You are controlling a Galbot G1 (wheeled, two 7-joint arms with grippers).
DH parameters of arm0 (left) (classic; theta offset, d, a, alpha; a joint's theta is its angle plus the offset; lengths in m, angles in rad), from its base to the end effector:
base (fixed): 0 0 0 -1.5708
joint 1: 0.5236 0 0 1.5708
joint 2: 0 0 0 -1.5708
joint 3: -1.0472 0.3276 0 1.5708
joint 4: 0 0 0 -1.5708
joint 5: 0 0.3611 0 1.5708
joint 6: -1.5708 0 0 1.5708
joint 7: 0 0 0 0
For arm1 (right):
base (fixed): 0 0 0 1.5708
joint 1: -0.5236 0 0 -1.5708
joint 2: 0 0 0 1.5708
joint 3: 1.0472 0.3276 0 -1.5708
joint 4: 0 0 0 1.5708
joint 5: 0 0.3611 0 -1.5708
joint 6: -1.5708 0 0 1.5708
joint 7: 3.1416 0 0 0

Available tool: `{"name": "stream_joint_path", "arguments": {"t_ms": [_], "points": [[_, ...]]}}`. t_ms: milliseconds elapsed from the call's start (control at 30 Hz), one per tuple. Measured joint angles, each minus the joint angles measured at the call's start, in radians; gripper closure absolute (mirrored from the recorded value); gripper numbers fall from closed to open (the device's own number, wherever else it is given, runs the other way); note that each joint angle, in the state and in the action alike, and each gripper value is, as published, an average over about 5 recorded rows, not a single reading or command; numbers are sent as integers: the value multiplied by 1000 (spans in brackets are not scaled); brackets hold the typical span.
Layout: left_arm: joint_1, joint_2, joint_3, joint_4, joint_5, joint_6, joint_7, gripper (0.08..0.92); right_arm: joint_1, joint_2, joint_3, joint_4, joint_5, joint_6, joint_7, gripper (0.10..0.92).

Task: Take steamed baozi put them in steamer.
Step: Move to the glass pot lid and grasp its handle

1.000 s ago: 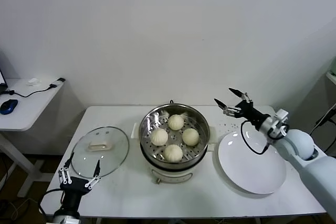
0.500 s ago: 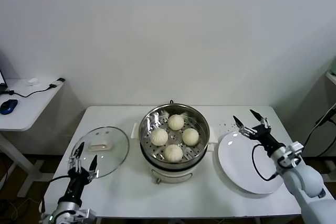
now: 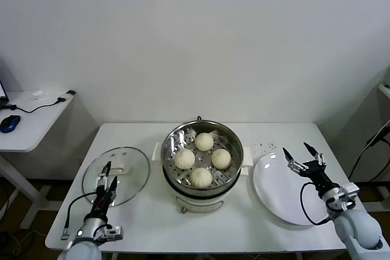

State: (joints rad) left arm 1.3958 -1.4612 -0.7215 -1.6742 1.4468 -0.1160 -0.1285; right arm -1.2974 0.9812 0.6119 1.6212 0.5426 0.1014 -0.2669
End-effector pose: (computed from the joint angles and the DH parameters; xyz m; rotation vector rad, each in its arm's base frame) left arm 0.2350 0.1019 -0.3843 -0.0310 -2.1203 -2.1616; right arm 0.2888 -0.1985 -0.3210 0.3509 -3.0547 0.0744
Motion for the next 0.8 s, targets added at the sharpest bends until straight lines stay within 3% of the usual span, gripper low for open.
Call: {"name": "stream_joint_path", "arguments": {"t_ms": [467, 800], "points": [[-173, 21, 59, 226, 90, 122, -64, 177, -16, 20, 21, -23, -51, 19, 7, 203], [-254, 30, 80, 322, 104, 185, -71, 177, -25, 31, 33, -36, -71, 31, 3, 203]]}}
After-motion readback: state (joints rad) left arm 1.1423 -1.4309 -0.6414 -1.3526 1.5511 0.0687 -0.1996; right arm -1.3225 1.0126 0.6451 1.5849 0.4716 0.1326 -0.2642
